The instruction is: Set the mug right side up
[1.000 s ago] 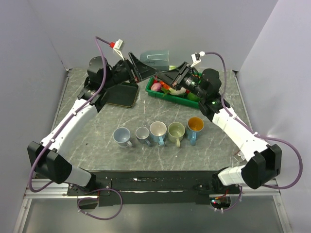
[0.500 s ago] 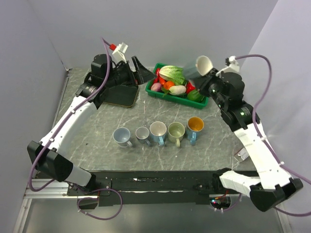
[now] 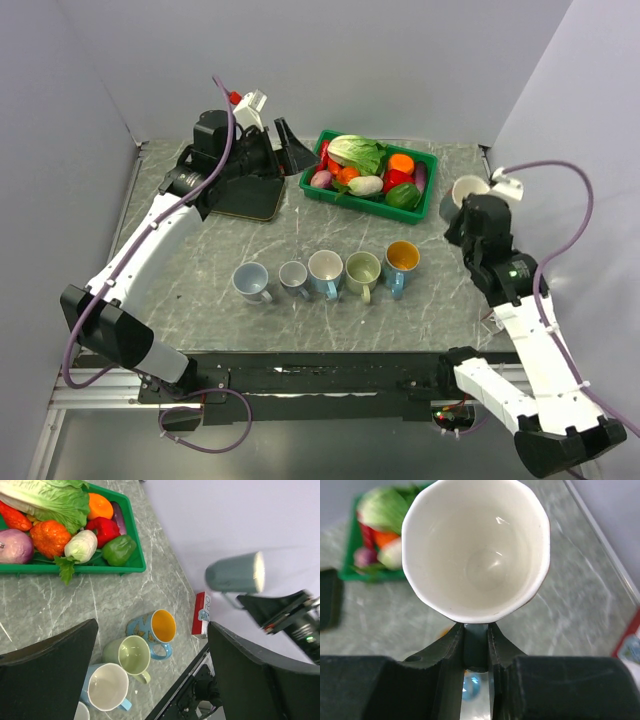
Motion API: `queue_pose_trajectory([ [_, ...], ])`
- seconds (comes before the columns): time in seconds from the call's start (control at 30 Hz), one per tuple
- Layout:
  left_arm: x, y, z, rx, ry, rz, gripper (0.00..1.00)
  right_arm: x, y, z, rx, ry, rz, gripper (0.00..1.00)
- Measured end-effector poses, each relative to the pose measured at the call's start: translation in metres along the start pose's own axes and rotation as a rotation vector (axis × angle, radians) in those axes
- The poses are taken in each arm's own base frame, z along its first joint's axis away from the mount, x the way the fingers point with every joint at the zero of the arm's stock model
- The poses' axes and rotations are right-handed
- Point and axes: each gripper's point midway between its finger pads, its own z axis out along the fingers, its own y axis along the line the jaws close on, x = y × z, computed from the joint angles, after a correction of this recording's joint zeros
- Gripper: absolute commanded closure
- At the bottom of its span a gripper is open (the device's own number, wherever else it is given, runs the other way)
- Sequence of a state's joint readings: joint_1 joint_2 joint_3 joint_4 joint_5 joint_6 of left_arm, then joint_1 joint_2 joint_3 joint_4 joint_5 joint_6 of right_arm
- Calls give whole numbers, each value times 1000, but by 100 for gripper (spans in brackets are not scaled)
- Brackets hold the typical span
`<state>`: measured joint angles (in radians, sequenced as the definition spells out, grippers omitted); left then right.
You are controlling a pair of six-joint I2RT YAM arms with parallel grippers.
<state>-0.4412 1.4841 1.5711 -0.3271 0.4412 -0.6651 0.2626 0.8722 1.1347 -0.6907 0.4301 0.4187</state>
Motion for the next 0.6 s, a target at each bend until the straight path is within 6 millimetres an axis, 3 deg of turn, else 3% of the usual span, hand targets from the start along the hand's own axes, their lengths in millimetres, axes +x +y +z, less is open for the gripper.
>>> queue_pose_trajectory([
  [0.23,-1,2,0,-12,-7,0,4,91,-41,20,121,172,-46,100],
  [0.37,-1,2,0,-12,-8,0,4,133,-60,27,174,246,-44,100],
  [0.6,-2,4,0,-23,-15,2,4,163,-64,38,184,269,8,100],
])
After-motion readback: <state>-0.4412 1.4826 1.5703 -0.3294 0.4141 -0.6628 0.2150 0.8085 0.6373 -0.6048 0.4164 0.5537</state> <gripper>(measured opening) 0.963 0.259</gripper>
